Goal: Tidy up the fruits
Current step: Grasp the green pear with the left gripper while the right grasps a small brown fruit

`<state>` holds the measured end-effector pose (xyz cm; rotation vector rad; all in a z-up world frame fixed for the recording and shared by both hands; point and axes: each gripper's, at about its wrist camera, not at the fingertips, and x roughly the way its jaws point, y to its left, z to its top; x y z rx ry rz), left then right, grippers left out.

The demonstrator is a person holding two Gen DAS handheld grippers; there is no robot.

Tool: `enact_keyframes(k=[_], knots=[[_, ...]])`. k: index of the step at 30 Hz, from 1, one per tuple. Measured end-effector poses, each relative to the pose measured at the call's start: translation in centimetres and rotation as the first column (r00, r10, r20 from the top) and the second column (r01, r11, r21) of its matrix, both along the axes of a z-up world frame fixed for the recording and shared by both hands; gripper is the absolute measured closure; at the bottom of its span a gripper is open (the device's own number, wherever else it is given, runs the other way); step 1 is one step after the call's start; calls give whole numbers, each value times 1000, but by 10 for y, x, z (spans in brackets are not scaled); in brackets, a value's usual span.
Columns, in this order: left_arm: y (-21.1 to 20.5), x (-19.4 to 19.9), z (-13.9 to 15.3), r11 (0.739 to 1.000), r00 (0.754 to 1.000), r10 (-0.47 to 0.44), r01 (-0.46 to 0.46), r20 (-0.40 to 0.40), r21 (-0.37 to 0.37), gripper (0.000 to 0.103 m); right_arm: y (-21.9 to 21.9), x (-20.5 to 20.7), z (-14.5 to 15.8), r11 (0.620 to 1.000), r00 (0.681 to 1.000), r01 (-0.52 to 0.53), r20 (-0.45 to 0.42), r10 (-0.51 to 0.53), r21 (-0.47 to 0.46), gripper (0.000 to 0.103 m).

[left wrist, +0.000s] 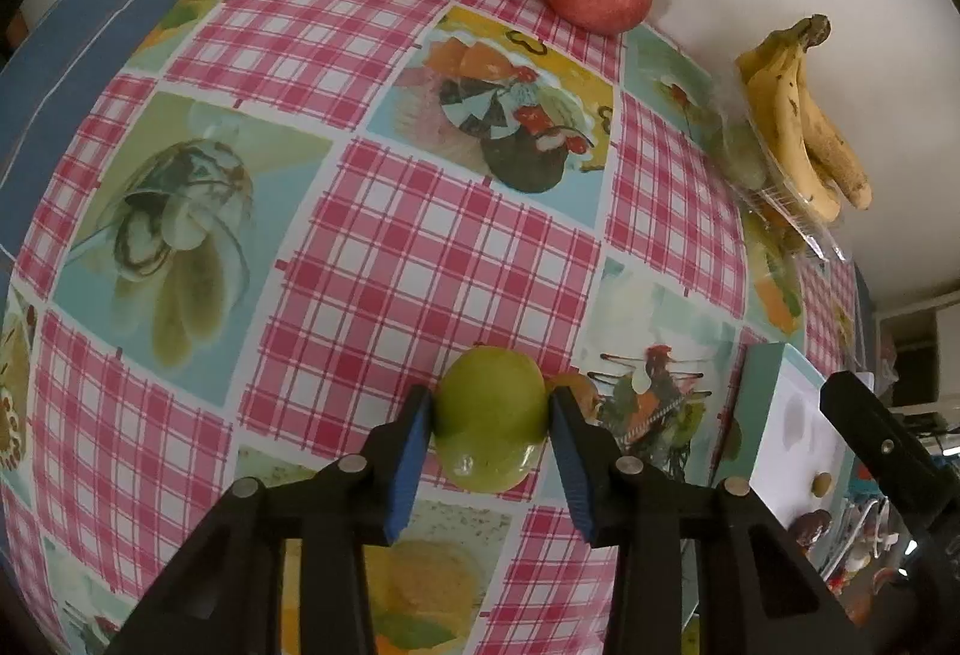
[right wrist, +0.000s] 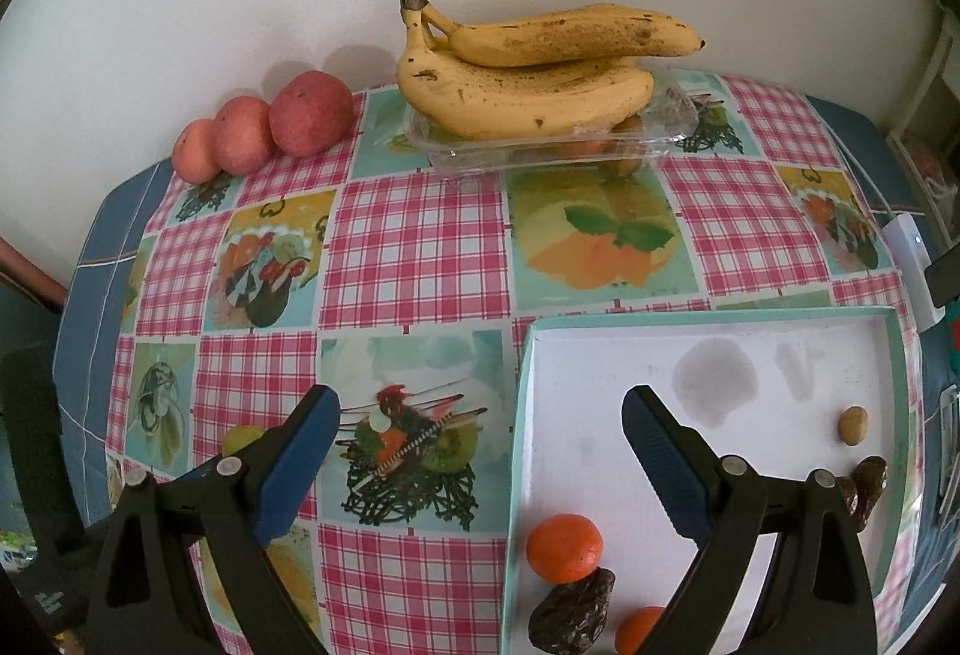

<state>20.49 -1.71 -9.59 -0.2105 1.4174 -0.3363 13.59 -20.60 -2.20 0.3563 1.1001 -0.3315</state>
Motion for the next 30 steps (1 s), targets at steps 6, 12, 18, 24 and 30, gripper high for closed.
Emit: enact_keyframes(k=[6,12,18,24,30], knots=[[18,3,5,999,999,49,-49,8,-22,61,0,0,1,1000,1000,2,3,-2,2,8],[55,11,17,989,988,147,-148,54,14,61,10,5,-5,1000,1000,-27,-15,27,-4,8],[90,16,25,970,970,228,-234,88,60,61,46,16,-14,989,989,-144,-19,145,15,8],[107,18,31,952,954,272,-286,126,109,61,80,27,-30,974,974,-224,-34,224,18,8],[116,18,27,946,948,297,-308,111,101,61,100,34,-49,964,962,-267,-68,266,-7,8]])
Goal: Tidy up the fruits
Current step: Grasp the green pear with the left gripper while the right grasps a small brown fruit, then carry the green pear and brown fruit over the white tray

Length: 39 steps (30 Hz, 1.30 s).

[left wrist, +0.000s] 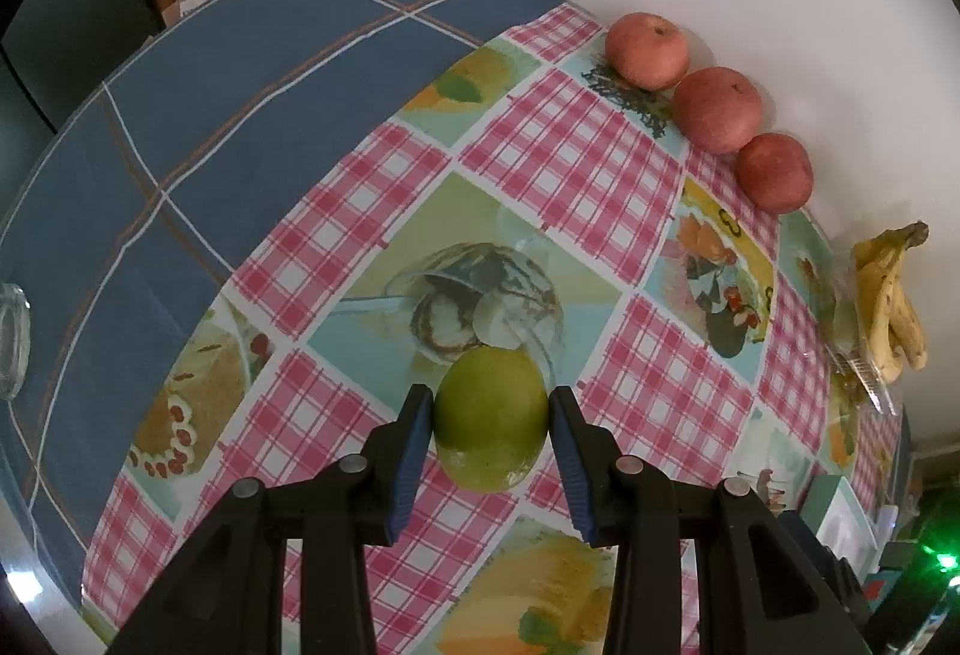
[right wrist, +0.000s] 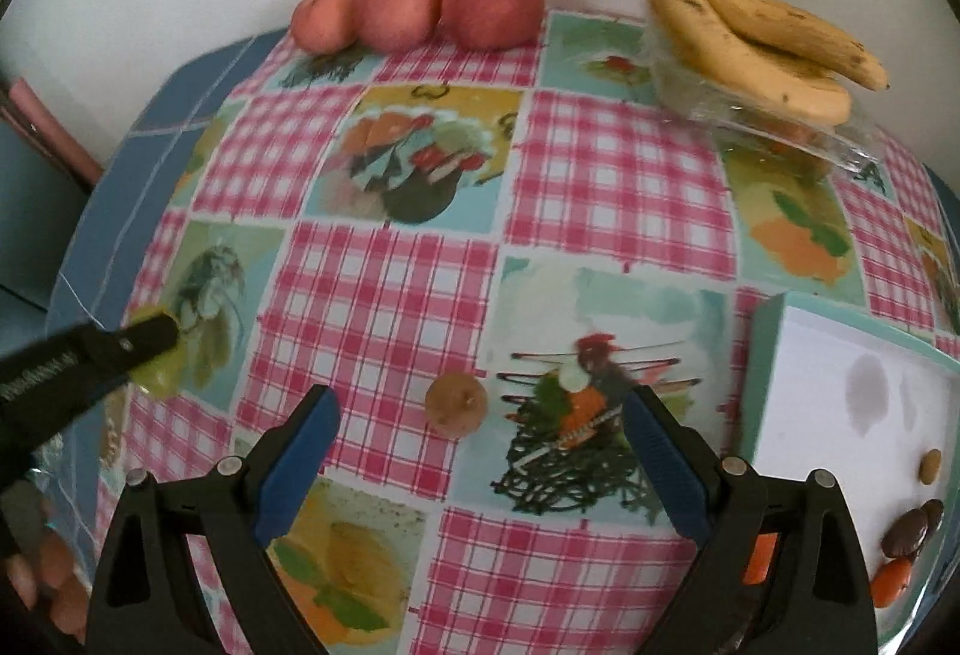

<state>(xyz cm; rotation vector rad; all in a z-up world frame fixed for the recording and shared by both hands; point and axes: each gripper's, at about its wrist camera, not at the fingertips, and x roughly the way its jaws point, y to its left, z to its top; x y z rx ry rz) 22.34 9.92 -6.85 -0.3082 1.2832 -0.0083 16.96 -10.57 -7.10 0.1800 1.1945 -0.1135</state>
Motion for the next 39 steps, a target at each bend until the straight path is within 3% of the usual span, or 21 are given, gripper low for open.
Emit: enact_keyframes(k=[5,11,15,20,24,39], knots=[[-4,0,-5,1000,1000,1,-2,-17,-28,61,6,3,-16,1000,1000,-12,-27,11,-23,8],[-4,1,-4,999,1000,10,-11,-15,-32,61,16,6,-26,998,998,-50,-42,48,-48,27],[-3,1,-4,999,1000,14,-15,-17,-36,61,22,7,-29,995,997,-70,-40,68,-64,46],[-4,0,-4,999,1000,10,-11,-17,-39,61,22,4,-27,994,997,-75,-25,73,-77,58],[-4,1,-2,999,1000,11,-11,-15,-40,61,20,5,-25,995,997,-71,-17,70,-74,77],[-18,-13,14,998,999,-40,41,15,-50,61,1,-8,18,996,998,-49,47,53,-79,77]])
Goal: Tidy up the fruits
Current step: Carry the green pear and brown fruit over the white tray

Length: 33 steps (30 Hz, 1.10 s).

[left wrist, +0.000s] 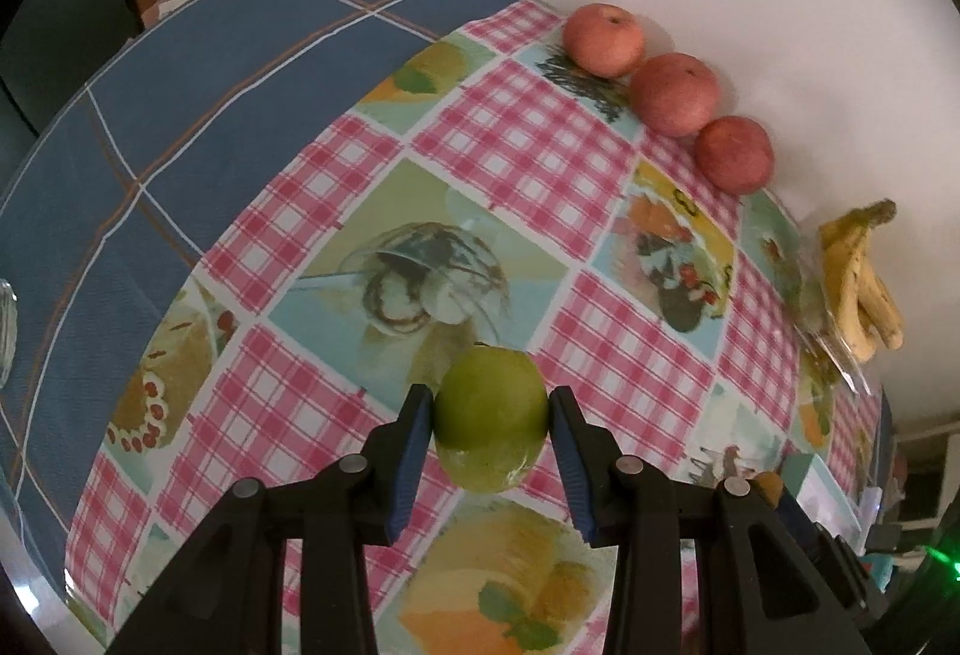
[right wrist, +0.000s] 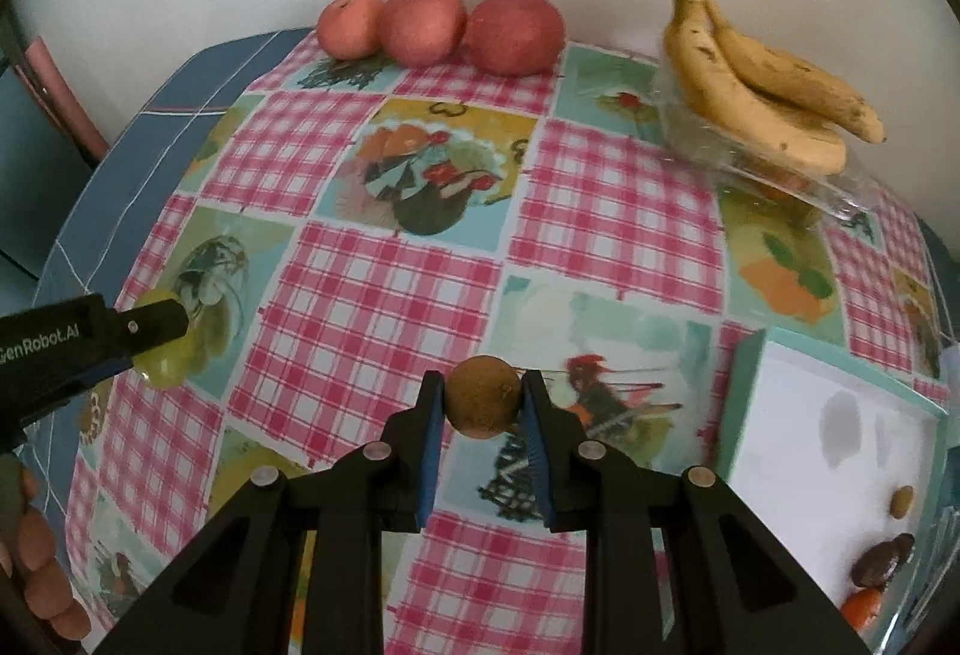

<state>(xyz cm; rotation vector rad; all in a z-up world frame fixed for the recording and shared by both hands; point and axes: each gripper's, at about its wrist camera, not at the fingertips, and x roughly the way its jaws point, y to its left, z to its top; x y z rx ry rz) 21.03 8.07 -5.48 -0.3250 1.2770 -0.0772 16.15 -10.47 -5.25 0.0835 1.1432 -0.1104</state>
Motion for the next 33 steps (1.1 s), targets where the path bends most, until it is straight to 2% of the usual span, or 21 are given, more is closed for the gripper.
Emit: enact_keyframes(k=[13,22,28,33], knots=[[-39,-29,14,993,993,-115,114,28,10,61,-21,-38,31,998,999,40,23,-39,-54,77],[-63,-45,30,984,982,-176,175,63,27,61,-42,-64,41,997,996,81,38,-80,-20,77],[-88,-52,35,971,969,-237,233,75,55,61,-85,-79,41,986,985,169,29,-169,9,77],[-123,-62,37,949,946,-315,311,74,58,61,-142,-97,34,952,952,304,8,-304,17,77]])
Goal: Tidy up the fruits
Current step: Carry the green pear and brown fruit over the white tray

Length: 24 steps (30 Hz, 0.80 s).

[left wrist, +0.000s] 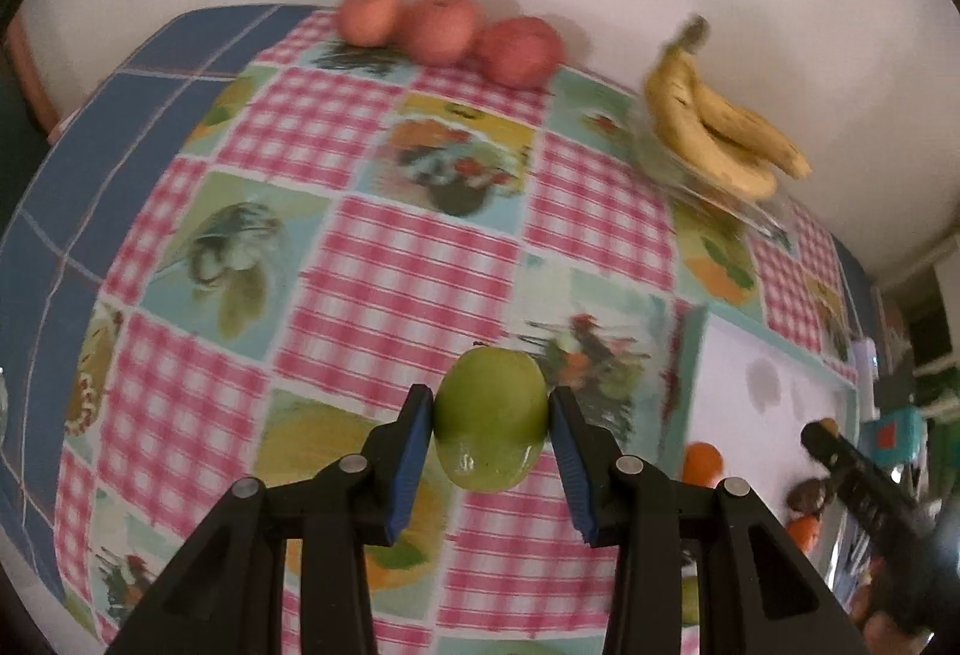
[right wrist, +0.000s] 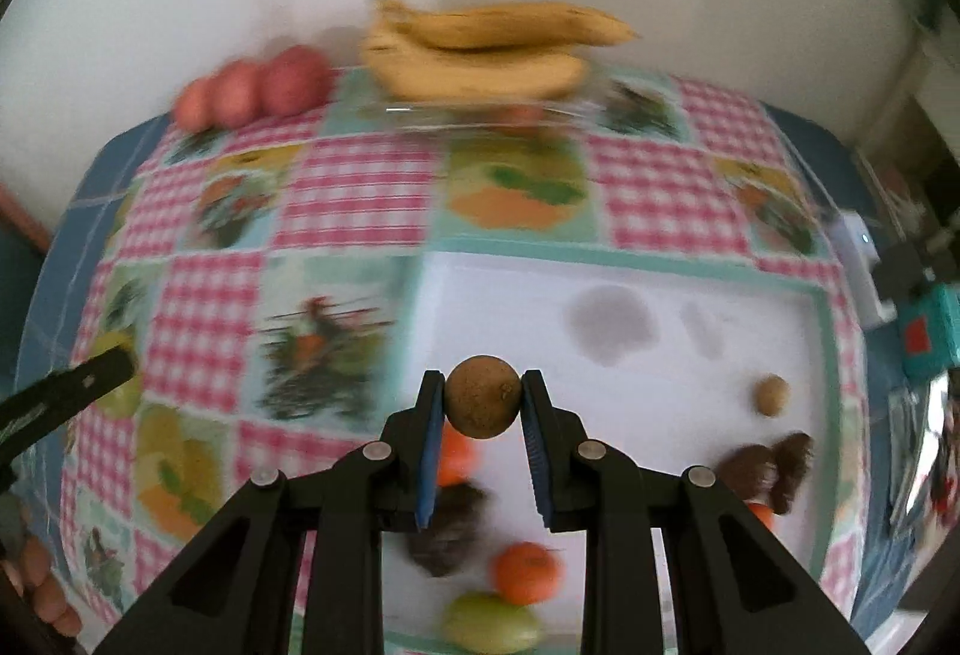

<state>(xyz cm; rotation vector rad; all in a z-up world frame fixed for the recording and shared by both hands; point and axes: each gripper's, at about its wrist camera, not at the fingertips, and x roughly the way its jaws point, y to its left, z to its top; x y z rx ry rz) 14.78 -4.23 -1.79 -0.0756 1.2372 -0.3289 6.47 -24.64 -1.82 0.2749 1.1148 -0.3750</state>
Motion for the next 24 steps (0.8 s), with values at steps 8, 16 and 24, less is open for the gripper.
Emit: enact_keyframes(k=[8,16,24], knots=[[-60,-25,6,988,987,-153,153,46,12,61,-73,-36,-2,981,983,186,1,-186,48,76],[-116,-43,-14,956,955,-293,293,42,-1,61,-101,-52,-7,966,967,252,12,-254,64,76],[-151,-45,-24,929,918,-367,368,148,23,61,-112,-43,-22,967,969,245,25,-247,63,76]])
